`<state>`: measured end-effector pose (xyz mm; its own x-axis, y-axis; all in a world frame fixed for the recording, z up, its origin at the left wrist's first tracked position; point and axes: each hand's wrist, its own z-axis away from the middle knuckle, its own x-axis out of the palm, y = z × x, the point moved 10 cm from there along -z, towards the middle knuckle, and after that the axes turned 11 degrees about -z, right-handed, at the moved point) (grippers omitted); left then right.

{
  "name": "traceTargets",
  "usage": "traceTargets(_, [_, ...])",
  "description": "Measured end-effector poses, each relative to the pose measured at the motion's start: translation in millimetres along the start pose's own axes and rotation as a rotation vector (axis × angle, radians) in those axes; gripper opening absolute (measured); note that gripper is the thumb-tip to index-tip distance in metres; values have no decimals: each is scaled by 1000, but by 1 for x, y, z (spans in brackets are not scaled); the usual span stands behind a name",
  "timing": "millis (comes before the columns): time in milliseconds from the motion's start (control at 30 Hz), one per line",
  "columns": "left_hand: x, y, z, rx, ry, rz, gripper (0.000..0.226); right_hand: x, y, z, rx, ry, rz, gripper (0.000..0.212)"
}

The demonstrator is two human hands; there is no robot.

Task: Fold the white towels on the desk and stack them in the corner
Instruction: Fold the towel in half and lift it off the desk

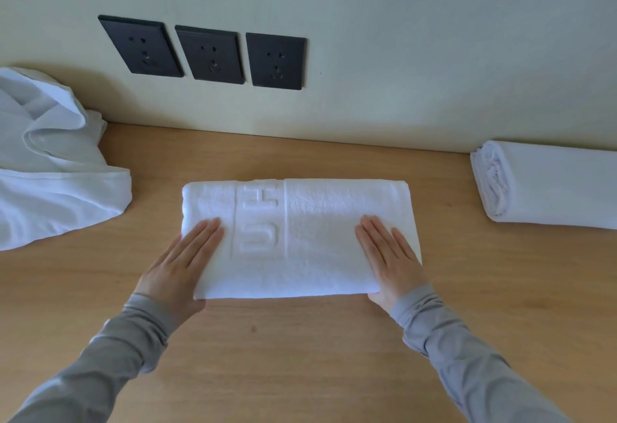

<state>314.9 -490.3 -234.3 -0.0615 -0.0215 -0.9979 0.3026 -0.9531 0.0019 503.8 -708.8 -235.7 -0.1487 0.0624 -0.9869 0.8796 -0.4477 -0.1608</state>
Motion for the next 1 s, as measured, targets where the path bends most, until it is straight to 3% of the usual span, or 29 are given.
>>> traceTargets(233, [-3, 3, 2, 24, -10, -31, 124, -12, 2, 1, -28, -16, 21, 106])
traceTargets(367, [3, 1, 1, 18, 8, -62, 121, -11, 28, 16, 48, -47, -14, 110])
traceTargets(567, [9, -1, -7, 95, -69, 57, 124, -9, 28, 13, 108, 5, -114, 90])
traceTargets(667, [6, -3, -4, 54, -167, 136, 130, -7, 27, 20, 174, -141, -77, 106])
traceTargets(733, [-12, 2, -2, -62, -115, 217, 115, -3, 25, 27, 219, -257, -62, 113])
traceTargets(833, [-48, 22, -18, -179, 82, 271, 89, -30, 2, 8, 227, -205, -226, 87])
traceTargets(933, [-60, 53, -60, -204, 99, 119, 71, -64, -32, -45, 136, 5, -385, 56])
traceTargets(1000, [-49, 76, -89, -202, 46, -14, 62, -60, -50, -81, 127, 6, -366, 51])
